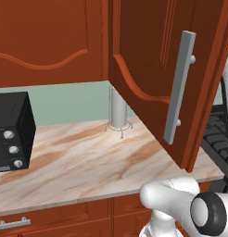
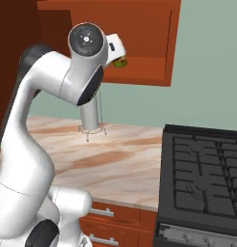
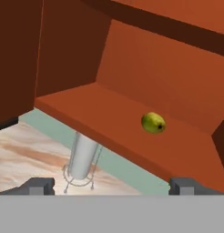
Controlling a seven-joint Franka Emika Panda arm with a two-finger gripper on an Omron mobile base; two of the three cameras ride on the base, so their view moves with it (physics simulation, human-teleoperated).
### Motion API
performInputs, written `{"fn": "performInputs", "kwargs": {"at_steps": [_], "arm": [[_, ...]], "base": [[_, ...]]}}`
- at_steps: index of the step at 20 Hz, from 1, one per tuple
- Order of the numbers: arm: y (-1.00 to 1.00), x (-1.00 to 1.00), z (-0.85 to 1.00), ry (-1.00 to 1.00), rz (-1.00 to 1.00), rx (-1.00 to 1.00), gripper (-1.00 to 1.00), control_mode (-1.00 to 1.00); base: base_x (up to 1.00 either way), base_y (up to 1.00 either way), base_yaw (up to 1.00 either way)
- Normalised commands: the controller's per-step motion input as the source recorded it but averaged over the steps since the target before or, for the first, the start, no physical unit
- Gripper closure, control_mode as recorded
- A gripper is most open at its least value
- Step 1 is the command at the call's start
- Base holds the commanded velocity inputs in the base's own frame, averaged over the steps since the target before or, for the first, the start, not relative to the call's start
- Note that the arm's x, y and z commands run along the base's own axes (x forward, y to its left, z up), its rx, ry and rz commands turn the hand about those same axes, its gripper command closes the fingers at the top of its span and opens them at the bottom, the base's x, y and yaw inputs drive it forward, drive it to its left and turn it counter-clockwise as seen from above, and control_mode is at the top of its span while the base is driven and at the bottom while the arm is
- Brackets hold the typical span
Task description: Pick the pear from the counter and place it in the cabinet. Then close the cabinet.
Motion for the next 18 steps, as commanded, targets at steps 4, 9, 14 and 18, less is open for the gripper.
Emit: {"fn": "performInputs", "kwargs": {"at_steps": [4,9,14,18], "arm": [[0.74,-1.00,0.00,-0.28,0.00,-0.19,-1.00,-1.00],[0.54,-1.00,0.20,-0.28,0.00,-0.15,-1.00,-1.00],[0.10,-1.00,0.25,-0.07,-0.05,-0.10,-1.00,-1.00],[0.00,-1.00,0.14,0.01,-0.05,-0.10,-1.00,-1.00]], "base": [[0.00,0.00,0.00],[0.00,0.00,0.00],[0.00,0.00,0.00],[0.00,0.00,0.00]]}}
